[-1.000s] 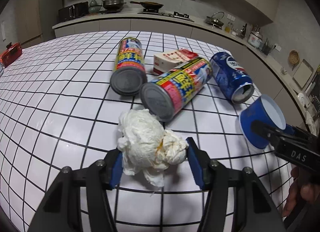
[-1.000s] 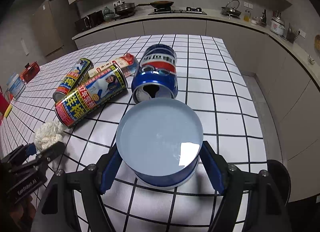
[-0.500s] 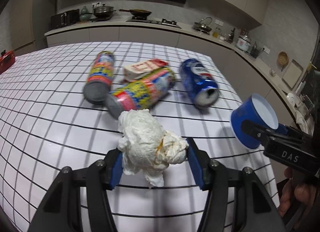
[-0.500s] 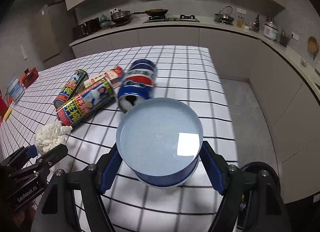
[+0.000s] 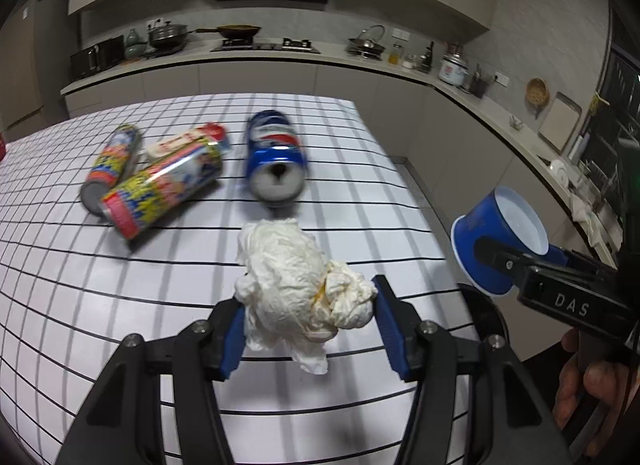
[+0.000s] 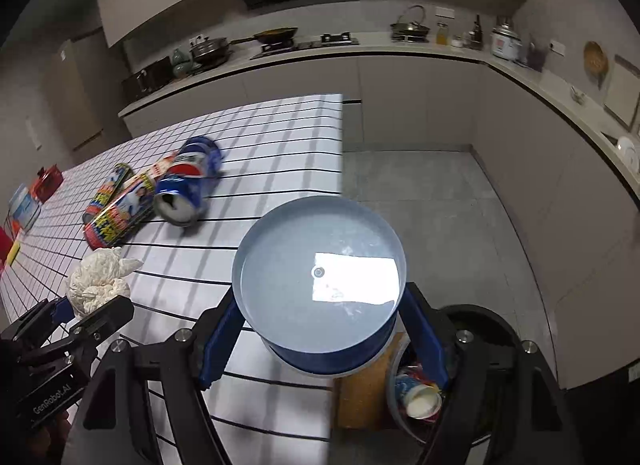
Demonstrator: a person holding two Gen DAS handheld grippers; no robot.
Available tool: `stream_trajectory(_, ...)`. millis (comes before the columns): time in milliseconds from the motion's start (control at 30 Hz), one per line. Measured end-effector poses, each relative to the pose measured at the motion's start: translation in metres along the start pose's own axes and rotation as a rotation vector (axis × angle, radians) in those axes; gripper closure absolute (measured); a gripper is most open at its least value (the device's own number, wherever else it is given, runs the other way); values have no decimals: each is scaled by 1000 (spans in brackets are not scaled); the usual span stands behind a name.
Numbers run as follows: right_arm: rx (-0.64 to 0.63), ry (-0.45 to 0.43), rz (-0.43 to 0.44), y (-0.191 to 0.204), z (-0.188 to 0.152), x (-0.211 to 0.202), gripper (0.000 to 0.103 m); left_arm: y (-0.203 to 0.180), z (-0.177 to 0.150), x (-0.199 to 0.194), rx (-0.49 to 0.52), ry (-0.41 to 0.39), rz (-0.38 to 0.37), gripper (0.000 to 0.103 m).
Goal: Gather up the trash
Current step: 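Carry the white tissue and blue cup over the bin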
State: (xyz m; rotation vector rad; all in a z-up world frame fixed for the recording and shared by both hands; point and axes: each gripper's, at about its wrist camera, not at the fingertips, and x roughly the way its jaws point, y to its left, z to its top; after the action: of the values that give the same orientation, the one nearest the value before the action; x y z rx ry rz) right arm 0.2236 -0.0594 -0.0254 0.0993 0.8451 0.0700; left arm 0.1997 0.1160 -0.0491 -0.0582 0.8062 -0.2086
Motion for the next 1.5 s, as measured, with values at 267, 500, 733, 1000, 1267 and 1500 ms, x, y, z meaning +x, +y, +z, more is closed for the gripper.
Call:
stream_trajectory(267, 64, 8, -39, -86, -9, -16, 25, -78, -4, 15, 61, 21, -34, 45)
stream_trajectory(500, 123, 42, -78, -162, -24, -19, 25, -149, -8, 36, 120, 49, -83, 45)
stream_trajectory(733, 158, 110, -92, -220, -46, -4, 25, -203, -21, 65, 145, 102, -117, 45)
stream_trajectory(1000, 156, 194, -67, -253, -69, 25, 25, -226, -43, 91, 117, 164, -112, 45)
stream_trajectory(1267, 129, 216, -23, -257, -71, 47, 25, -231, -65, 111, 69, 207, -86, 45)
stream_trajectory(1500, 102, 250, -9, -258, -79, 64, 25, -225, -68, 111, 22, 204, -54, 45)
